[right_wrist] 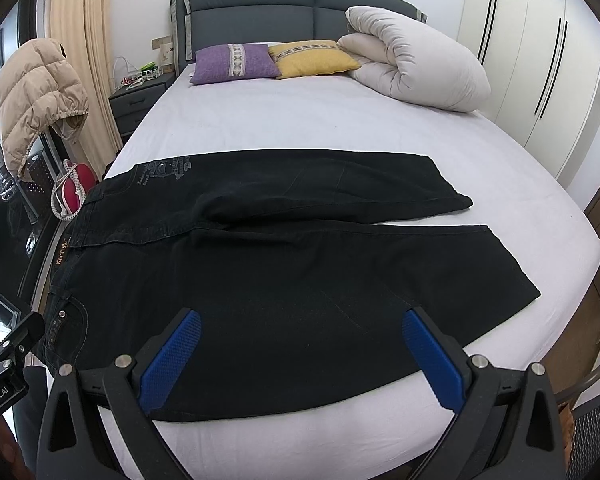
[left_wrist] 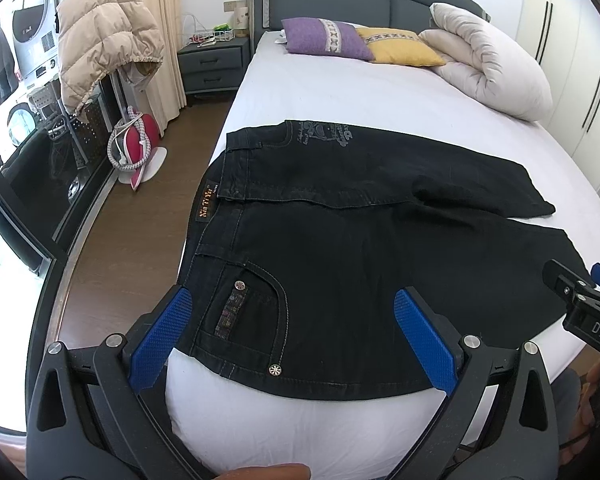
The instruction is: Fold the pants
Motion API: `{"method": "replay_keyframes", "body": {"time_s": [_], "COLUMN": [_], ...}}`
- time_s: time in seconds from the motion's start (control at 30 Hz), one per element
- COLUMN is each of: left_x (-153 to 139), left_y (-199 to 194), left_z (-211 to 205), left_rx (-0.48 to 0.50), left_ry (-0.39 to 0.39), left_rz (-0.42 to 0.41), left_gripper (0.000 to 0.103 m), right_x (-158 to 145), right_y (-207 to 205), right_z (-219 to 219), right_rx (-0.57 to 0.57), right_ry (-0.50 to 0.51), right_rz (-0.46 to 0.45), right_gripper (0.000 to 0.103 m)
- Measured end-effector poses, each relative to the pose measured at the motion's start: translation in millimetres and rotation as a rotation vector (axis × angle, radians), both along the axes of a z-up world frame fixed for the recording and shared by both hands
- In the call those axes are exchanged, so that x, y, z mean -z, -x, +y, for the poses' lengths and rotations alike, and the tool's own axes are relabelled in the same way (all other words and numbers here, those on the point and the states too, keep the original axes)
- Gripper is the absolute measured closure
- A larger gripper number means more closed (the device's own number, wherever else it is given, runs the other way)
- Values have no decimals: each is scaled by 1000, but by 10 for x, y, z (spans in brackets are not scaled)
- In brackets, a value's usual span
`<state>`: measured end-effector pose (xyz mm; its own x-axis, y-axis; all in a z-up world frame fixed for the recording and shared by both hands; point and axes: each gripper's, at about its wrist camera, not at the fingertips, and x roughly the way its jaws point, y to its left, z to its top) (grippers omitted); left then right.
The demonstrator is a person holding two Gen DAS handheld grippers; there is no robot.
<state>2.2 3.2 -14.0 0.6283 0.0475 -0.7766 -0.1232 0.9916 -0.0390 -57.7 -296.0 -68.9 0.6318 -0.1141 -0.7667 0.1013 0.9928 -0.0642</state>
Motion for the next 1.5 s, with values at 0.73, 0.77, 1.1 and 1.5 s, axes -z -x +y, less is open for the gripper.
{"method": "replay_keyframes", "body": {"time_s": [0.73, 0.77, 1.1, 1.5], "left_x": [15, 18, 7, 99], "left_y": [-1, 3, 8, -112], "left_z": [-15, -16, -38, 52], "left_rx": [0, 1, 11, 42], "left_ry": [-5, -6, -25, 34], "left_rz": [3, 3, 1, 13], "left_gripper": [0, 0, 0, 0], "right_x": [4, 4, 14, 93], "right_y": [-6, -5, 9, -58], "right_z": [-1, -1, 4, 51], "right_rx": [-1, -1, -3, -17], "right_ry": [0, 0, 0, 5], "right_rz": [1, 1, 2, 20], "right_gripper": [0, 0, 0, 0]}}
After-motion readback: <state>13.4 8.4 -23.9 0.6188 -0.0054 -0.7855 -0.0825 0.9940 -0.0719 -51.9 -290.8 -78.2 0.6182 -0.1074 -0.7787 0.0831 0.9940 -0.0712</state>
